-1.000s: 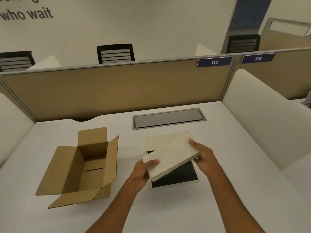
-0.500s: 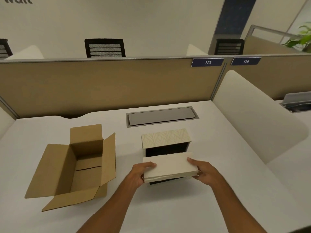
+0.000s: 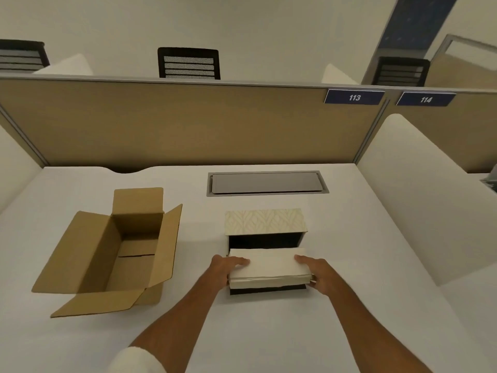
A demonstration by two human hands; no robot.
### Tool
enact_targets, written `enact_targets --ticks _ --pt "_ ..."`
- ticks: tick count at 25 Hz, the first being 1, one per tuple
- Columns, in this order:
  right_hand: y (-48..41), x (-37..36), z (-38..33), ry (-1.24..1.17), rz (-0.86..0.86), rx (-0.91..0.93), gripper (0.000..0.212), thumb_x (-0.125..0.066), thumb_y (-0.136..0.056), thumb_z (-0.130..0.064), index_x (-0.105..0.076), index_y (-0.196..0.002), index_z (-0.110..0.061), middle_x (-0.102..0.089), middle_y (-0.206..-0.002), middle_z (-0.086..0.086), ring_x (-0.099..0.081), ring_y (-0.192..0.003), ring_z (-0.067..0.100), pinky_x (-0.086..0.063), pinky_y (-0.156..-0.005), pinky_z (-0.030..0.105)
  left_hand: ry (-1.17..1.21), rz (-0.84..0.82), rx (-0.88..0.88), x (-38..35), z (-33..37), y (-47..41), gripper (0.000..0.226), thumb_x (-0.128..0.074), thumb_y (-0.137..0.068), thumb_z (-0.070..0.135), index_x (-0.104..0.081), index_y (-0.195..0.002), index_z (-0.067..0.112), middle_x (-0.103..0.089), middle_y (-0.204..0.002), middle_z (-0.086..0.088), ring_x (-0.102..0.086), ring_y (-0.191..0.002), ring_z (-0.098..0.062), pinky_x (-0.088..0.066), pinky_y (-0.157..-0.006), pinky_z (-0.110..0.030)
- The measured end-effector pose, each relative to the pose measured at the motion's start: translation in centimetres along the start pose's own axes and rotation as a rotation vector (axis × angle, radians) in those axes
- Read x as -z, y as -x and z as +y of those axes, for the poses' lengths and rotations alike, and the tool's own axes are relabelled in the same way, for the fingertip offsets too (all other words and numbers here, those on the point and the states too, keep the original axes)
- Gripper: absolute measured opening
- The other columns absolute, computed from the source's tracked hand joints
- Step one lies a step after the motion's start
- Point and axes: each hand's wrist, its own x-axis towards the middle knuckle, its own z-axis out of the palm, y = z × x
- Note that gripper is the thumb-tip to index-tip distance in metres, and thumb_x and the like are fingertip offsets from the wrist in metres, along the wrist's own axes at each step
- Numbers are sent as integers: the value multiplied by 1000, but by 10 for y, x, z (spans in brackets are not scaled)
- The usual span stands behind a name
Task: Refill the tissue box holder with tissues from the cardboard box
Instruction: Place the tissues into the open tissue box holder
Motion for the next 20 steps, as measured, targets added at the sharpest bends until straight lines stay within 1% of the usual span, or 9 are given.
enact_targets --ticks 2,4,7,9,12,14,16,18,20 --pt "-7 0 -1 25 -10 -3 34 -73 -81 -22 -53 -102 -4 -58 -86 8 -54 -85 24 -46 -97 42 -16 34 6 -2 -4 -7 82 -91 -57 21 -48 -123 -4 -60 -115 -16 -61 -96 -29 -55 -76 -37" --pt "-12 -1 -3 51 -21 -4 36 -73 -81 -22 -52 -105 -4 -58 -88 8 -54 -88 25 -47 -96 42 -30 60 7 -3 -7 -11 90 -93 -52 22 -49 -126 -4 -61 -118 -18 -61 -103 -32 -55 -85 -39" --pt "-16 -1 -5 102 -33 -11 52 -74 -79 -27 -52 -118 -2 -59 -107 13 -55 -103 30 -48 -98 42 -16 83 11 -6 -8 -15 89 -93 -53 21 -50 -125 -6 -61 -119 -20 -62 -106 -33 -54 -85 -37" --pt "-18 0 -5 115 -44 -16 56 -75 -78 -28 -51 -121 -3 -58 -114 15 -55 -106 31 -49 -96 42 -2 107 5 -7 -7 -14 84 -92 -55 20 -51 -124 -7 -61 -119 -20 -62 -106 -33 -53 -82 -36" --pt "-17 2 -6 114 -51 -27 48 -75 -79 -25 -50 -114 -4 -58 -102 12 -54 -100 29 -49 -87 40 0 135 7 -7 -7 -16 80 -91 -57 20 -52 -122 -8 -60 -117 -18 -59 -102 -31 -49 -79 -35" --pt "-17 3 -6 120 -49 -31 42 -74 -80 -23 -50 -109 -4 -56 -90 9 -55 -90 26 -48 -83 38 -4 151 4 -7 -7 -17 84 -92 -56 21 -51 -124 -6 -59 -122 -18 -57 -107 -32 -50 -85 -37" --pt "-16 3 -6 157 -25 -16 37 -72 -81 -23 -49 -104 -5 -54 -82 6 -54 -76 20 -48 -81 36 -16 152 3 -8 -8 -18 90 -93 -53 24 -50 -127 -5 -57 -126 -19 -56 -113 -34 -51 -93 -40" --pt "-14 1 -8 181 -7 -4 35 -71 -83 -22 -48 -102 -5 -53 -80 5 -51 -72 18 -47 -80 35 -17 164 4 -9 -10 -21 94 -93 -51 27 -50 -128 -5 -57 -127 -19 -56 -115 -35 -50 -98 -44" --pt "-14 1 -9 186 -3 -2 34 -71 -83 -22 -49 -102 -5 -53 -80 5 -51 -72 18 -48 -81 36 -21 195 -2 -10 -10 -19 93 -92 -52 29 -50 -128 -4 -57 -126 -19 -56 -114 -35 -50 -98 -45"
